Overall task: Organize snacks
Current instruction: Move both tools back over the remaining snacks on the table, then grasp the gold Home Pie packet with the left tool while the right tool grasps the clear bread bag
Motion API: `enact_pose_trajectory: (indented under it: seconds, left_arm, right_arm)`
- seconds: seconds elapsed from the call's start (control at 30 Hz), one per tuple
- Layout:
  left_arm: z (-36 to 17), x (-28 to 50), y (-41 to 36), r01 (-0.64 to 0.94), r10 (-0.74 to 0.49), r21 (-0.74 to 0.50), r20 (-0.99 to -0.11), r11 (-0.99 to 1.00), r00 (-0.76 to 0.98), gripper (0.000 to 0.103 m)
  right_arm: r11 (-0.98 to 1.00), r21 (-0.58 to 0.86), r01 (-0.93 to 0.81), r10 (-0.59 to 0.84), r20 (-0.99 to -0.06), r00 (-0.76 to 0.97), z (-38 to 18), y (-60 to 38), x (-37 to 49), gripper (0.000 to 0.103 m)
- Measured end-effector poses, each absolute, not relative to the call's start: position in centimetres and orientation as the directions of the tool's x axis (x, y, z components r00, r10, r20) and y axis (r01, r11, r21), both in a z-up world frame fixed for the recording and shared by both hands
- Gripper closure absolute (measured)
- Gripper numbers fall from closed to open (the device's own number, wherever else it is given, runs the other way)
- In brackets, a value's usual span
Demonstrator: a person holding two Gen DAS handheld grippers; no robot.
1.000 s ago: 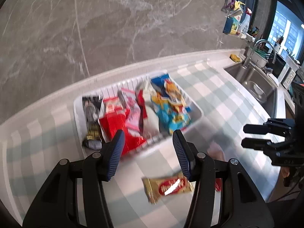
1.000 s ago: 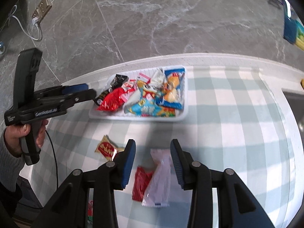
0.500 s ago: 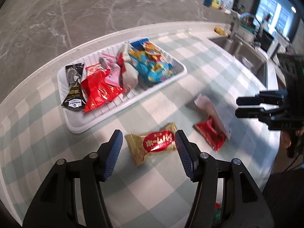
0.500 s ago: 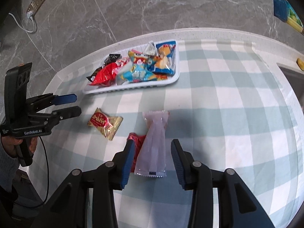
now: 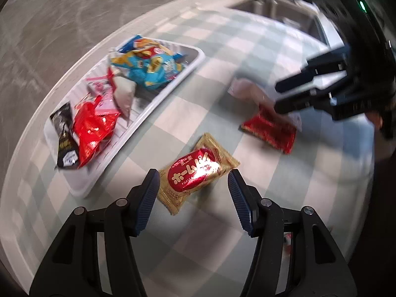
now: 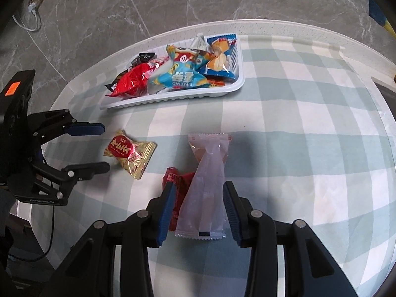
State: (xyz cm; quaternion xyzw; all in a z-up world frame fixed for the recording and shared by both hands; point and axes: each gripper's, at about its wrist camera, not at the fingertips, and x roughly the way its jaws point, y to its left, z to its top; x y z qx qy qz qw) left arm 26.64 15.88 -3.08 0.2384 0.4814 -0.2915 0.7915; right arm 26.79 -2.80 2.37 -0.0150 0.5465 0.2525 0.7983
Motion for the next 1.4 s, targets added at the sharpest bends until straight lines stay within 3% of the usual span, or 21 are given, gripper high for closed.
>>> enact_pose_trajectory:
  seconds: [0.5, 1.07, 1.3, 1.4]
  left_arm:
    - [-6.8, 27.1, 11.7, 0.892, -0.086, 0.321, -0.927, 0.319, 0.365, 0.047]
    - [-7.0, 30.4, 11.1, 0.935, -0.098, 0.231, -0.959, 0.268, 0.265, 0.044]
    - [-7.1, 30.4, 11.6, 0.939, -0.145, 0.151, -0.968, 0.310, 0.203, 0.073]
    - [-7.1, 30.8, 12.0, 0.925, -0.156, 0.134, -0.967, 0.357, 0.200, 0.073]
  right_arm:
    - [0.877, 0.251, -0.411, 0.371, -0.896, 0.244, 1.4, -2.5, 27.6, 0.060]
    - [0.876, 0.249, -0.413, 0.361, -0.907, 0.218, 0.8, -2.4, 28.1, 0.063]
    - [0.863, 0.312, -0.397, 0.411, -0.891, 0.192, 0.8, -3.1, 28.4, 0.075]
    - [0.859, 0.335, -0.388, 0.430, -0.883, 0.188, 0.9, -3.5, 28.4, 0.076]
